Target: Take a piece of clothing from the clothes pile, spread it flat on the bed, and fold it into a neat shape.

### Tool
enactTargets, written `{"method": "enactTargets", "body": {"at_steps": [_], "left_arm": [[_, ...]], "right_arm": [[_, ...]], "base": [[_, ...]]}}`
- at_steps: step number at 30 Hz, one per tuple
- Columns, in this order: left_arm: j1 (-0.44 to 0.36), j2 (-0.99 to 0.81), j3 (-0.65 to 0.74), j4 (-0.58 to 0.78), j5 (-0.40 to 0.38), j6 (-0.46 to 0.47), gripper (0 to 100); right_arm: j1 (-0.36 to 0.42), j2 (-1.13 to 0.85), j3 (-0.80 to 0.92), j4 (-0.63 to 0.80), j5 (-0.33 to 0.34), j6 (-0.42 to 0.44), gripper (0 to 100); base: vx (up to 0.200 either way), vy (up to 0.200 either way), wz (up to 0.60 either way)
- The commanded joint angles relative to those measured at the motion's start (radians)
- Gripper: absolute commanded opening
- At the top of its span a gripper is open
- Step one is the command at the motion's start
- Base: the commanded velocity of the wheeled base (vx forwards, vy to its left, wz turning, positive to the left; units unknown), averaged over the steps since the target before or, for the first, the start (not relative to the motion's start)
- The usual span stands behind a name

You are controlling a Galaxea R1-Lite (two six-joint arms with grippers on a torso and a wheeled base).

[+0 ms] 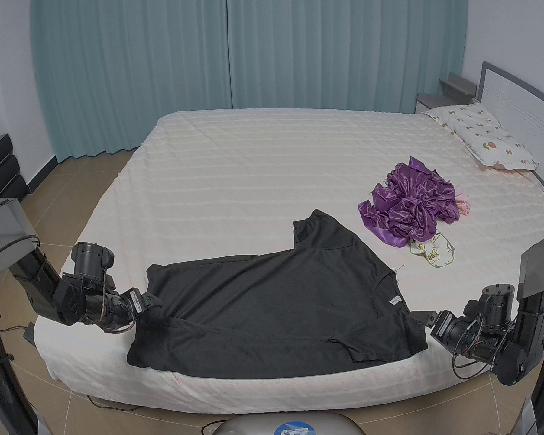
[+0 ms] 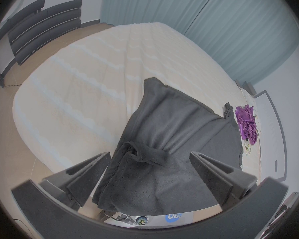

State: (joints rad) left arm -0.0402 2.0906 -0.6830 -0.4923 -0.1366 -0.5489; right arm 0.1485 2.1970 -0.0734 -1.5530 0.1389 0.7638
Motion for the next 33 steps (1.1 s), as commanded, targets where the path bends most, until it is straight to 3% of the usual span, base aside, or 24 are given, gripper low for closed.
{"method": "enactTargets", "body": {"at_steps": [1, 2, 3, 8, 10, 13, 15, 18, 25, 33], "left_arm": [[-0.010, 0.063, -0.012, -0.006, 0.000, -0.002, 100], [-0.010, 0.063, -0.012, -0.006, 0.000, -0.002, 100], [-0.010, 0.081, -0.029, -0.006, 0.000, -0.013, 0], [-0.010, 0.115, -0.063, -0.006, 0.012, -0.068, 0], [-0.009, 0.118, -0.069, -0.005, 0.014, -0.083, 0], [-0.009, 0.112, -0.061, -0.003, 0.018, -0.106, 0], [-0.009, 0.112, -0.059, -0.003, 0.018, -0.106, 0], [-0.004, 0.111, -0.058, -0.003, 0.020, -0.108, 0], [-0.003, 0.109, -0.056, -0.003, 0.020, -0.129, 0], [-0.003, 0.114, -0.055, -0.003, 0.020, -0.129, 0]], "right_arm": [[0.005, 0.018, -0.005, -0.015, 0.001, 0.000, 100], [0.005, 0.018, -0.005, -0.015, 0.001, 0.000, 100], [0.005, 0.018, -0.011, -0.015, 0.002, 0.000, 100], [0.005, 0.018, -0.012, -0.015, 0.002, -0.021, 100], [0.005, 0.023, -0.012, -0.015, 0.008, -0.055, 100], [0.003, 0.040, -0.032, -0.010, 0.071, -0.158, 100], [0.003, 0.041, -0.040, -0.007, 0.077, -0.172, 100], [0.003, 0.070, -0.149, 0.070, 0.085, -0.250, 100], [-0.006, 0.073, -0.298, 0.237, 0.091, -0.328, 100], [-0.017, 0.116, -0.355, 0.269, 0.113, -0.388, 100]], "base": [[0.000, 0.000, 0.00], [0.000, 0.000, 0.00], [0.000, 0.000, 0.00], [0.000, 0.000, 0.00], [0.000, 0.000, 0.00], [0.000, 0.000, 0.00], [0.000, 0.000, 0.00], [0.000, 0.000, 0.00], [0.000, 0.000, 0.00], [0.000, 0.000, 0.00]]}}
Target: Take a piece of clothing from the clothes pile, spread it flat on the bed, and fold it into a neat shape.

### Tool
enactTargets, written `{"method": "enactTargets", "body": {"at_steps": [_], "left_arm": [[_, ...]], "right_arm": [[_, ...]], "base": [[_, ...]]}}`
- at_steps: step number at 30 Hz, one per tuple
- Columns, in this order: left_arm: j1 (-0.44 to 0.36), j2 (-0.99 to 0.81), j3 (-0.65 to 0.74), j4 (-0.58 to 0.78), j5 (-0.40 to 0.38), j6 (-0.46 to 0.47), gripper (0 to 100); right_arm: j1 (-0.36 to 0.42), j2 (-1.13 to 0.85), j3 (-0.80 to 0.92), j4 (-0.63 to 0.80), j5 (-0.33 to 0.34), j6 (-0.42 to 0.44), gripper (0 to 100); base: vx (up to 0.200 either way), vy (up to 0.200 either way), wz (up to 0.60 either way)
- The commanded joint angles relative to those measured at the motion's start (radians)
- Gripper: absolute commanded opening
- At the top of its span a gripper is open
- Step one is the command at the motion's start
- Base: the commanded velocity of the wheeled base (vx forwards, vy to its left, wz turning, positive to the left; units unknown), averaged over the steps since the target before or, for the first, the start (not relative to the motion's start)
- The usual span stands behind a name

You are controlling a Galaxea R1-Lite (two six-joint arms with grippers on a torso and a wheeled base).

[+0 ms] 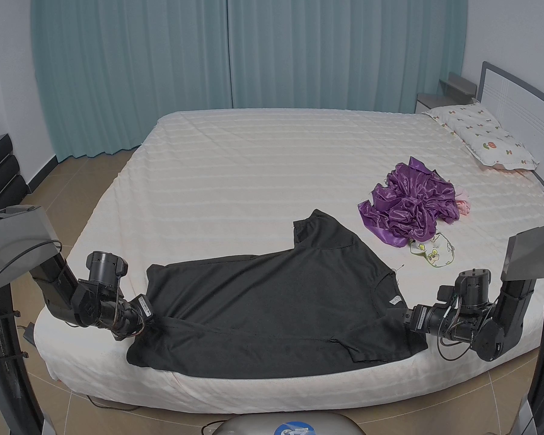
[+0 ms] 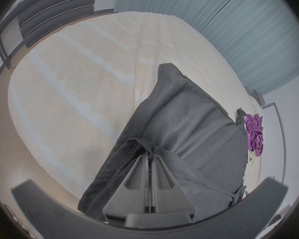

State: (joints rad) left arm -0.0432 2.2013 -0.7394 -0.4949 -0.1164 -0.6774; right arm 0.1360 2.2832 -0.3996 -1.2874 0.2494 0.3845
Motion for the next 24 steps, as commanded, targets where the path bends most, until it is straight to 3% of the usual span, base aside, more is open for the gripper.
{"method": "enactTargets", "body": {"at_steps": [1, 5, 6, 24], "left_arm": [[0.000, 0.005, 0.003, -0.001, 0.000, -0.001, 0], [0.000, 0.006, 0.003, -0.001, 0.000, -0.001, 0], [0.000, 0.006, 0.003, -0.001, 0.000, -0.001, 0], [0.003, 0.000, 0.015, 0.001, 0.006, -0.002, 0]], "right_arm": [[-0.004, 0.035, -0.030, 0.004, 0.004, -0.010, 100], [-0.003, 0.076, -0.038, 0.002, 0.004, -0.024, 100], [-0.003, 0.079, -0.039, 0.000, 0.004, -0.027, 0], [-0.038, 0.087, -0.041, -0.066, 0.004, -0.007, 0]], "base": [[0.000, 0.000, 0.00], [0.000, 0.000, 0.00], [0.000, 0.000, 0.00], [0.000, 0.000, 0.00]]}}
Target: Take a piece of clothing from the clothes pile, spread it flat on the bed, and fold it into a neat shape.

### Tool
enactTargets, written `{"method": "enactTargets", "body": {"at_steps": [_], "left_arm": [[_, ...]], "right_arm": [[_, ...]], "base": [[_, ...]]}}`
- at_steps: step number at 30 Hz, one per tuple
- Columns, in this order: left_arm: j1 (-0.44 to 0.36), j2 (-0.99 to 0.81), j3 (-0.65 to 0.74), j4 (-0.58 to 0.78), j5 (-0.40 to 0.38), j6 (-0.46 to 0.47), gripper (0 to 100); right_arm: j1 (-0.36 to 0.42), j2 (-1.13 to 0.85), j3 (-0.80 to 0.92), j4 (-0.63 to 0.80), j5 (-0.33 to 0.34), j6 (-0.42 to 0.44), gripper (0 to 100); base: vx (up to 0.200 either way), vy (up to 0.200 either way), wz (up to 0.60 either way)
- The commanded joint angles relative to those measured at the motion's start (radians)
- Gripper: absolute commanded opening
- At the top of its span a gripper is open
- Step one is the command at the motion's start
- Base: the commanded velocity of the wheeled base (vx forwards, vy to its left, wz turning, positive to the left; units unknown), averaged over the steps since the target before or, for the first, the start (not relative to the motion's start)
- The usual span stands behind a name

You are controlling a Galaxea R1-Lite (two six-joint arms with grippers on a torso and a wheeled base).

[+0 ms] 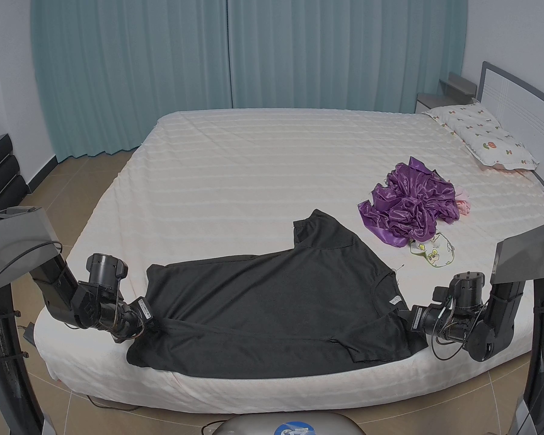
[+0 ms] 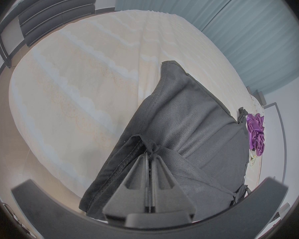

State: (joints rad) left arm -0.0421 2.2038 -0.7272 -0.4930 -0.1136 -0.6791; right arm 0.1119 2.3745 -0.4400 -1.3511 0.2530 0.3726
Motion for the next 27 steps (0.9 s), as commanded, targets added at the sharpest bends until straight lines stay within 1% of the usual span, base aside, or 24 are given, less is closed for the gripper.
{"method": "enactTargets", "body": {"at_steps": [1, 4, 7, 20, 21, 25, 27], "left_arm": [[0.002, -0.003, 0.003, -0.001, 0.011, -0.002, 0], [0.002, 0.004, 0.003, -0.002, 0.032, -0.008, 0], [0.005, 0.004, 0.006, -0.001, 0.032, -0.010, 0], [0.010, -0.007, 0.019, -0.006, 0.032, -0.022, 0], [0.010, -0.006, 0.019, -0.006, 0.032, -0.022, 100], [0.010, 0.001, 0.017, -0.006, 0.031, -0.022, 100], [0.011, -0.009, 0.019, -0.006, 0.020, -0.023, 100]], "right_arm": [[-0.017, -0.008, 0.000, -0.002, 0.000, 0.014, 0], [-0.028, -0.008, 0.003, -0.017, -0.001, 0.052, 0], [-0.029, 0.000, 0.010, -0.069, -0.001, 0.077, 0], [-0.029, 0.011, 0.014, -0.094, 0.000, 0.083, 0], [-0.028, 0.015, 0.012, -0.097, 0.000, 0.083, 100], [-0.024, 0.028, 0.015, -0.128, -0.001, 0.089, 100], [-0.029, 0.020, 0.017, -0.148, -0.001, 0.109, 100]], "base": [[0.000, 0.000, 0.00], [0.000, 0.000, 0.00], [0.000, 0.000, 0.00], [0.000, 0.000, 0.00], [0.000, 0.000, 0.00], [0.000, 0.000, 0.00], [0.000, 0.000, 0.00]]}}
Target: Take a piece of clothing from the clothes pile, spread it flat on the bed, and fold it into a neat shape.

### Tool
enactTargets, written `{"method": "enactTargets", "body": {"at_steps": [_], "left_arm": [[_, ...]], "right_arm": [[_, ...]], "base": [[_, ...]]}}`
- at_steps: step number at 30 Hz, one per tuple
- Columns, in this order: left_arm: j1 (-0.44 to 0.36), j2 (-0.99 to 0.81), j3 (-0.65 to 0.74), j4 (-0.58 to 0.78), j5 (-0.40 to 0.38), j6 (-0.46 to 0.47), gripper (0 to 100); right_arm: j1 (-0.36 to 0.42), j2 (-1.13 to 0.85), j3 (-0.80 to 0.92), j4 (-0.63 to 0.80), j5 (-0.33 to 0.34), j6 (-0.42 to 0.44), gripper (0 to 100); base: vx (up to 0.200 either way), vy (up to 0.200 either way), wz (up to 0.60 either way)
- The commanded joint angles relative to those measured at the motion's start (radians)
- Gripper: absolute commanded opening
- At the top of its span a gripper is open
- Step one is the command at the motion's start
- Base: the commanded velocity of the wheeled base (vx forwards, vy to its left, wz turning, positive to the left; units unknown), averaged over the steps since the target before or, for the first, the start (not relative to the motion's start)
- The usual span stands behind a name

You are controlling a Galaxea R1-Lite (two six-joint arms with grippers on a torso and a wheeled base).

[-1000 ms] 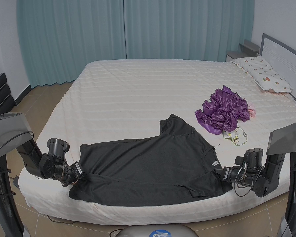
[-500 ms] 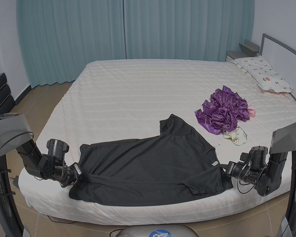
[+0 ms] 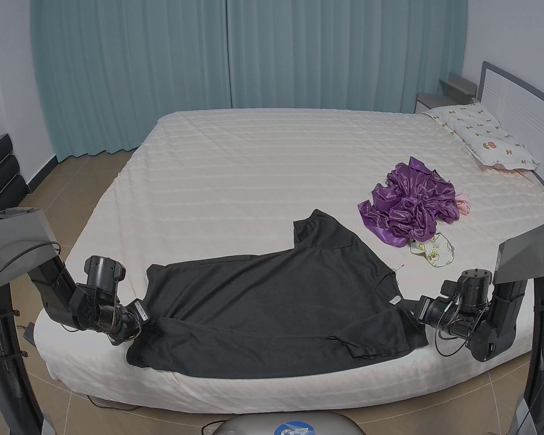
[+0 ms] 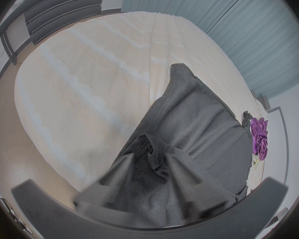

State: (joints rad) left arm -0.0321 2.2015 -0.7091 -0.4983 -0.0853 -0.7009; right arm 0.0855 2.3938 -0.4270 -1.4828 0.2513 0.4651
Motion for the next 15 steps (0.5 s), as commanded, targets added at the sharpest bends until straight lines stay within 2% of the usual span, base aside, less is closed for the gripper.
{"method": "enactTargets", "body": {"at_steps": [1, 8, 15], "left_arm": [[0.005, -0.014, 0.000, 0.000, -0.008, -0.002, 100], [0.023, -0.060, 0.005, 0.000, -0.007, 0.006, 100], [0.035, -0.062, 0.005, -0.003, -0.007, 0.003, 100]], "right_arm": [[-0.004, -0.005, 0.005, -0.024, -0.003, 0.038, 100], [-0.027, -0.088, 0.036, -0.033, -0.007, 0.201, 100], [-0.055, -0.102, 0.045, -0.031, 0.006, 0.311, 100]], "base": [[0.000, 0.000, 0.00], [0.000, 0.000, 0.00], [0.000, 0.000, 0.00]]}}
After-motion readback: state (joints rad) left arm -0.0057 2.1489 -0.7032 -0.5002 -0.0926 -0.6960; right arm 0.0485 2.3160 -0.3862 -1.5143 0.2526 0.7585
